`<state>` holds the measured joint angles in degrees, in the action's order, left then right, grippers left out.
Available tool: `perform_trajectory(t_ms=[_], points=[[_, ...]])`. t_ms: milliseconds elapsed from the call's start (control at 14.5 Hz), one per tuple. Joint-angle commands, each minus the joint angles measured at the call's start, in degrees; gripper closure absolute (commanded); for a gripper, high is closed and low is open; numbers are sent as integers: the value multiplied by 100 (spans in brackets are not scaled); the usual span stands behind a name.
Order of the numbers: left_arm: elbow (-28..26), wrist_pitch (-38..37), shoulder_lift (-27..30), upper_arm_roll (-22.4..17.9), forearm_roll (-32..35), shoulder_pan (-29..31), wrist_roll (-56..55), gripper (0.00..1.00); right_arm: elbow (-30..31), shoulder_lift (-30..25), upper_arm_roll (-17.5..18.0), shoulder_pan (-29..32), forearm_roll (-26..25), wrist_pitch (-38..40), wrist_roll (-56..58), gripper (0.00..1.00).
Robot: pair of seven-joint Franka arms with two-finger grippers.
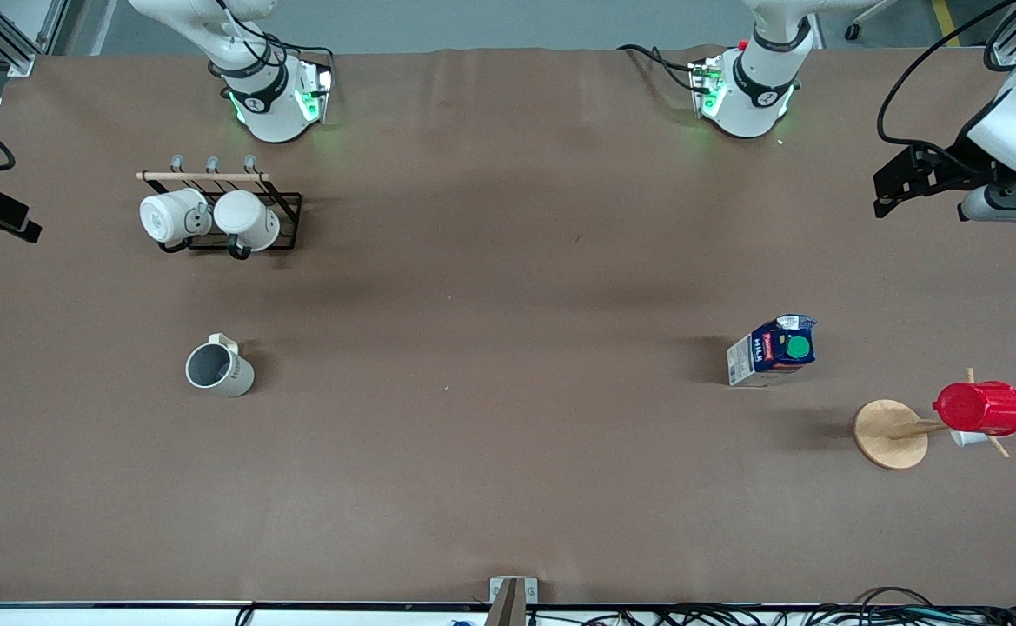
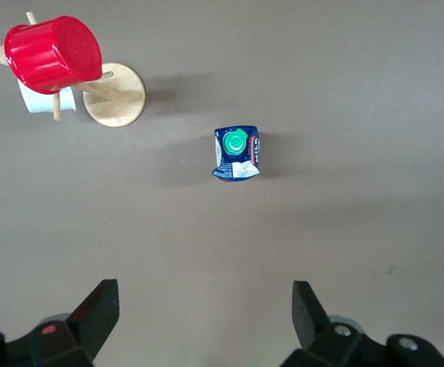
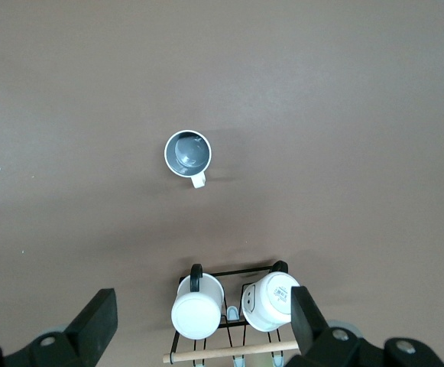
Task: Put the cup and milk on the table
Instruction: 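Reach the right gripper to the grey mug while the left gripper reaches the milk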
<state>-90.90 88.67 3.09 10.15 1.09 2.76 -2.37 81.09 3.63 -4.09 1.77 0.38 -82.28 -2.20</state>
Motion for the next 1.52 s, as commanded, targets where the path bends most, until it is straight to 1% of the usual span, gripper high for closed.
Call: perform_trajectory(t_ms=[0, 207, 345, 414, 552, 690, 828, 897, 1103, 1241, 1448], points=[[99, -51, -28, 4, -74, 22, 34, 0, 91, -91, 22, 26, 76, 11, 70, 0], [169, -42, -54, -13, -57, 31, 8, 0, 91, -91, 13, 25, 76, 19, 105, 0], [370, -42, -290, -31, -74, 40, 52, 0, 91, -91, 13, 17, 76, 19, 158, 0], [371, -42, -352, -40, -66, 49, 78, 0, 91, -73, 13, 17, 76, 19, 280, 0], [249, -16, -493, -48, -57, 49, 52, 0, 117, 5, 13, -36, 76, -15, 815, 0], [39, 316, -651, -48, -39, 49, 43, 0, 135, 373, 13, -36, 111, -225, 879, 0], [-505, 1000, -652, -48, -4, 40, -9, 0, 318, 804, 5, -19, 173, -690, 1377, 0], [-786, 1352, -652, -48, 5, 40, -27, 0, 563, 936, 5, -10, 173, -1084, 1545, 0], [-1490, 2345, -652, -57, 5, 40, -44, 0, 1643, 1069, 5, -62, 164, -2533, 1853, 0], [-1745, 2812, -721, -57, 14, 40, -45, 0, 2119, 1271, 5, -71, 164, -3369, 2240, 0], [-1852, 3200, -932, -48, 14, 40, -45, 0, 2664, 1543, 13, -211, 138, -4266, 2302, 0]])
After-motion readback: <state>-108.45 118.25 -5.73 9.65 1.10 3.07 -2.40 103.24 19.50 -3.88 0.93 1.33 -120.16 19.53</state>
